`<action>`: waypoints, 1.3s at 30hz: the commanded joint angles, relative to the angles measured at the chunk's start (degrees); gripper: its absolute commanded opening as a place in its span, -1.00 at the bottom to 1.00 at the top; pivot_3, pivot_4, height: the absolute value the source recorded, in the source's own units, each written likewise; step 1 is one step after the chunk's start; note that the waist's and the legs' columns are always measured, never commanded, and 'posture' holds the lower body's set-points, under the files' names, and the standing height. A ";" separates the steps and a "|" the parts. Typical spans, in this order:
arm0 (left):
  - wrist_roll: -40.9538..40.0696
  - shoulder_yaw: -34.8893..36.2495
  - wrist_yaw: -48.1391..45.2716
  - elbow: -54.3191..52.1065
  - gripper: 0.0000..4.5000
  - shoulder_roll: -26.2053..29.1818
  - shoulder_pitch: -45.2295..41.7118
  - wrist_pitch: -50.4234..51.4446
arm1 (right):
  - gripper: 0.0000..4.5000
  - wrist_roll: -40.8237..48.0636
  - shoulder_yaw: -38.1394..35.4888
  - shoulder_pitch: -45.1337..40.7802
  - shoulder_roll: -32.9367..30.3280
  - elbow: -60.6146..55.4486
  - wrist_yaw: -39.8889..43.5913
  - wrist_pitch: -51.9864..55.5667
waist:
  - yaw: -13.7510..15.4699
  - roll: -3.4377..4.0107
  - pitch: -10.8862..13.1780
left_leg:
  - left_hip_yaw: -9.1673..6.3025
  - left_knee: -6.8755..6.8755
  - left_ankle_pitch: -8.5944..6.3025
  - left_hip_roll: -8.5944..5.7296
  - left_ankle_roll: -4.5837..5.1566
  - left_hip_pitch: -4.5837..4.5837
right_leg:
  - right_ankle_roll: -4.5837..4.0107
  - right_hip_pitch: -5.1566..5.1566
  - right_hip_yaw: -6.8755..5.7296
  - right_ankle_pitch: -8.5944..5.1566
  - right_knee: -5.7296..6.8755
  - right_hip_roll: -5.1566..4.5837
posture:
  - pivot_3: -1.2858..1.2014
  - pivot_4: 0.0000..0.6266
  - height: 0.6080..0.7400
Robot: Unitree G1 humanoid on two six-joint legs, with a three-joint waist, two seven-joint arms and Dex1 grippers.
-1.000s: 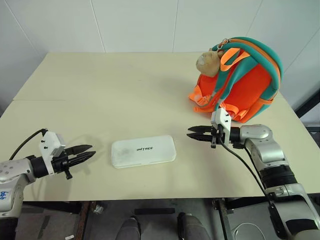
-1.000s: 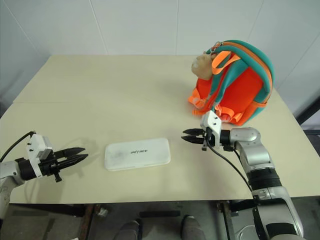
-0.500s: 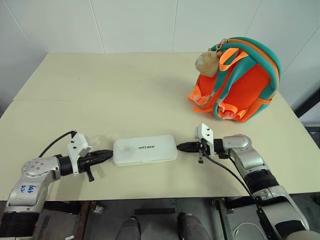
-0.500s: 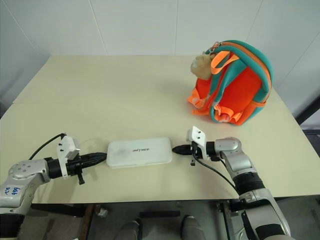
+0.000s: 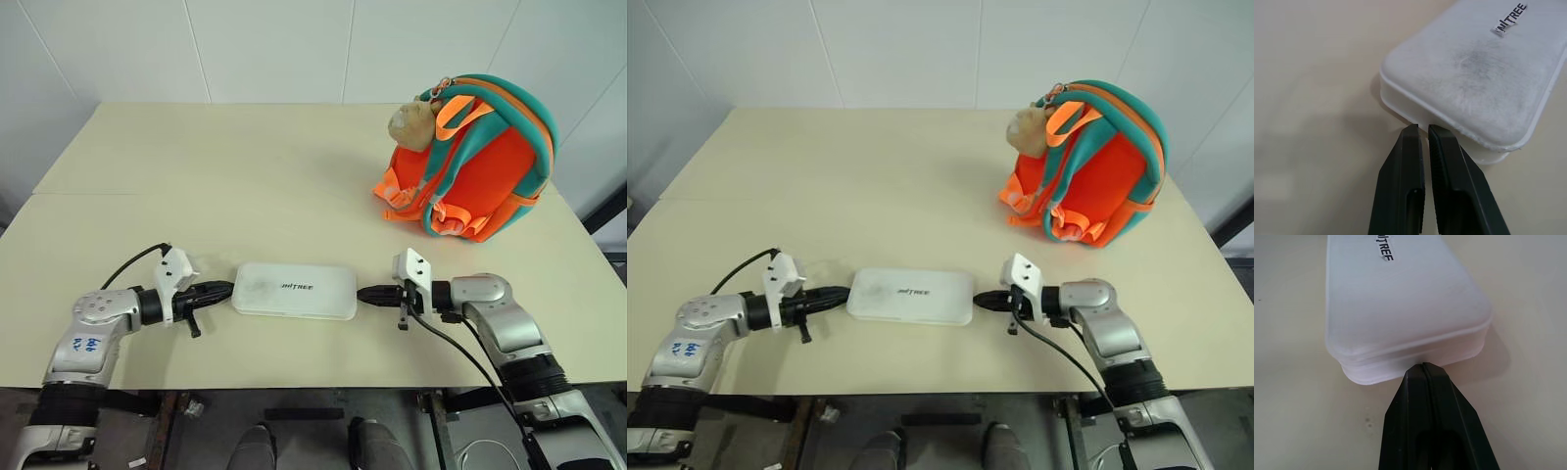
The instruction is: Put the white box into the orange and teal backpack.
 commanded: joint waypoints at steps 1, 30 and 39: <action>0.01 -2.27 -2.37 -0.49 -0.85 -1.19 -1.40 -2.22 | -0.99 1.52 -0.63 0.28 -0.45 -2.33 -0.28 -0.40 | -0.03 0.00 0.00 | 0.00 0.00 0.00 0.00 0.00 0.00 | 0.00 0.00 0.00 0.00 0.00 0.00 | 0.03 -0.52 1.00; -9.99 3.35 -6.94 -0.92 0.74 8.46 -2.16 24.01 | 0.89 6.80 -5.03 -4.43 -12.82 0.39 4.50 14.05 | -0.35 0.01 0.01 | 0.01 0.03 -0.01 0.01 0.01 0.00 | -0.01 -0.01 0.00 -0.01 0.01 0.00 | 0.03 -0.52 1.00; -16.76 0.47 -9.01 10.56 0.99 5.83 -16.15 48.24 | 1.00 8.66 -1.05 -5.56 -9.61 -5.71 0.63 26.09 | -0.01 -0.01 0.00 | -0.01 0.10 0.00 0.02 0.03 -0.03 | -0.03 0.02 -0.01 -0.02 0.01 0.01 | 0.03 -0.52 1.00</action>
